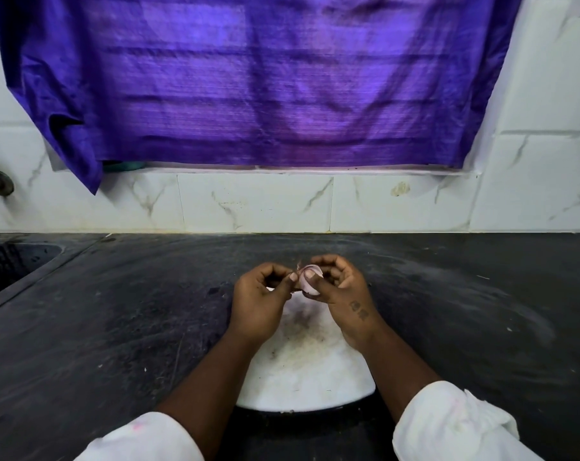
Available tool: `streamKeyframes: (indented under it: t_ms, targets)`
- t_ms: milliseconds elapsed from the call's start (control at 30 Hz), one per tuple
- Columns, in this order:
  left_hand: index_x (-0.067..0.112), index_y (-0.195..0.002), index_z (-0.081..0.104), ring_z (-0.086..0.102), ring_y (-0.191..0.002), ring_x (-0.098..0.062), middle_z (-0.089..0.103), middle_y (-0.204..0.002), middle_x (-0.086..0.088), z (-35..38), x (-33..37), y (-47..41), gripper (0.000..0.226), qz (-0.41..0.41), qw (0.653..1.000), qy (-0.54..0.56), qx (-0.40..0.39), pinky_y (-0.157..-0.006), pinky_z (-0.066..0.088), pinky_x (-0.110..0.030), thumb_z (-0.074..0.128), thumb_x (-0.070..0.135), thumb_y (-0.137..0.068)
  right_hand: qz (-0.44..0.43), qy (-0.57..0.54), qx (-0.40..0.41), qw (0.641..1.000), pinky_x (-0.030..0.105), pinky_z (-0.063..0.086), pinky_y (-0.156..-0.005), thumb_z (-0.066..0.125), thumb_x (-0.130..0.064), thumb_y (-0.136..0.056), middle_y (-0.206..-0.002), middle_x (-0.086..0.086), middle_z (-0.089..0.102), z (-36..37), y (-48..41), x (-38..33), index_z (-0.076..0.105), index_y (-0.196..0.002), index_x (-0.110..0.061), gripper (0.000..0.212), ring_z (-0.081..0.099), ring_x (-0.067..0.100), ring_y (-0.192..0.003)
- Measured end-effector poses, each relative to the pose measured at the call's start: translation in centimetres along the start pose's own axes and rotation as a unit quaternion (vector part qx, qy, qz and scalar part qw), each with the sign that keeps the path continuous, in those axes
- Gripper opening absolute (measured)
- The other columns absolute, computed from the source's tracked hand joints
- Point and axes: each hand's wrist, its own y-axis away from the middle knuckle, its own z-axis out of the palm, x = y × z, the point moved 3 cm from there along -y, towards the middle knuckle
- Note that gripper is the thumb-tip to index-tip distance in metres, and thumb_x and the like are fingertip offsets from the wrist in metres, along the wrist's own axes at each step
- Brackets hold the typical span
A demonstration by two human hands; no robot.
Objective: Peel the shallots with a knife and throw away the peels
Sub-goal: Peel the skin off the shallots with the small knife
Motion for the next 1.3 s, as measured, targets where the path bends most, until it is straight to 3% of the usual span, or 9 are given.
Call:
streamKeyframes:
  t_ms: [100,233,400,500,733,967,1100,1167,1300]
  targets:
    - [0.001,-0.091,0.076,0.074,-0.080,-0.029,0.076,-0.087,-0.017,0.3,-0.1,0.0,0.007,-0.019,0.999,0.023,-0.016,-0.070,0.063,-0.031,0.069,0.003,-0.094,0.011,-0.023,0.006,1.000,0.044,0.060,-0.074,0.068,-0.011,-0.085,-0.101,0.022,0.072,-0.1,0.0,0.0,0.057,-0.101,0.002,0.023,0.072,0.034,-0.087]
    - [0.004,-0.089,0.076,0.071,-0.075,-0.017,0.076,-0.085,-0.013,0.3,-0.4,0.0,0.010,-0.026,0.999,0.006,-0.029,-0.066,0.062,-0.027,0.068,0.004,-0.095,0.004,-0.015,-0.001,1.000,0.038,0.061,-0.070,0.070,-0.005,-0.082,-0.100,0.029,0.070,-0.4,0.0,0.0,0.060,-0.099,0.009,0.025,0.071,0.027,-0.079]
    - [0.009,-0.089,0.075,0.070,-0.083,-0.029,0.076,-0.083,-0.007,0.2,-0.6,-0.1,0.010,-0.001,0.998,-0.029,-0.064,-0.073,0.062,-0.042,0.068,0.007,-0.096,0.016,-0.008,-0.019,1.000,0.042,0.060,-0.072,0.072,-0.009,-0.081,-0.098,0.029,0.071,-1.0,-0.3,0.0,0.068,-0.100,0.004,0.024,0.071,0.032,-0.083]
    - [0.009,-0.090,0.075,0.071,-0.085,-0.016,0.077,-0.087,-0.004,0.1,-0.5,-0.1,0.009,0.016,0.995,-0.031,-0.091,-0.079,0.059,-0.035,0.068,0.007,-0.096,0.026,-0.009,-0.040,0.999,0.045,0.060,-0.074,0.072,-0.009,-0.081,-0.096,0.024,0.074,-1.4,-0.4,-0.2,0.070,-0.100,0.001,0.021,0.072,0.037,-0.086]
    - [-0.002,-0.096,0.069,0.064,-0.086,-0.021,0.068,-0.094,-0.015,0.0,0.1,0.2,0.007,-0.067,0.977,0.109,-0.172,-0.075,0.059,-0.027,0.062,-0.001,-0.097,0.062,-0.050,-0.075,0.994,0.034,0.057,-0.065,0.068,-0.007,-0.083,-0.093,0.014,0.076,-1.8,-0.3,-0.5,0.075,-0.097,-0.006,0.016,0.070,0.023,-0.079]
    - [-0.006,-0.097,0.068,0.067,-0.079,-0.019,0.073,-0.088,-0.013,0.3,-0.1,0.3,0.010,-0.110,0.983,0.099,-0.108,-0.066,0.060,-0.025,0.065,0.003,-0.097,0.036,0.000,-0.008,0.999,0.037,0.060,-0.075,0.067,-0.018,-0.086,-0.110,0.017,0.070,-1.2,-0.3,-0.6,0.062,-0.113,-0.007,0.030,0.070,0.027,-0.093]
    - [0.001,-0.096,0.069,0.067,-0.069,-0.017,0.075,-0.081,-0.009,0.1,-0.1,0.2,0.006,-0.157,0.968,0.181,-0.071,-0.064,0.059,-0.024,0.064,0.000,-0.097,0.032,0.011,-0.063,0.997,0.044,0.059,-0.082,0.072,-0.016,-0.081,-0.103,-0.004,0.073,-0.7,0.2,-1.0,0.059,-0.109,-0.011,0.031,0.071,0.025,-0.096]
    - [0.002,-0.100,0.067,0.067,-0.067,-0.019,0.075,-0.080,-0.012,0.0,0.0,0.2,0.006,-0.167,0.959,0.220,-0.064,-0.064,0.059,-0.024,0.065,-0.001,-0.095,0.003,0.058,-0.096,0.994,0.043,0.057,-0.088,0.075,-0.008,-0.074,-0.113,-0.010,0.069,-0.6,0.3,-0.8,0.063,-0.103,-0.012,0.032,0.068,0.021,-0.104]
    - [0.006,-0.101,0.065,0.071,-0.072,-0.018,0.077,-0.085,-0.010,-0.1,0.4,0.1,0.007,-0.139,0.966,0.211,-0.058,-0.065,0.060,-0.027,0.064,0.002,-0.096,-0.052,0.148,-0.074,0.985,0.041,0.058,-0.086,0.079,-0.008,-0.071,-0.125,0.000,0.059,-0.8,0.1,-0.5,0.066,-0.103,-0.015,0.035,0.067,0.018,-0.103]
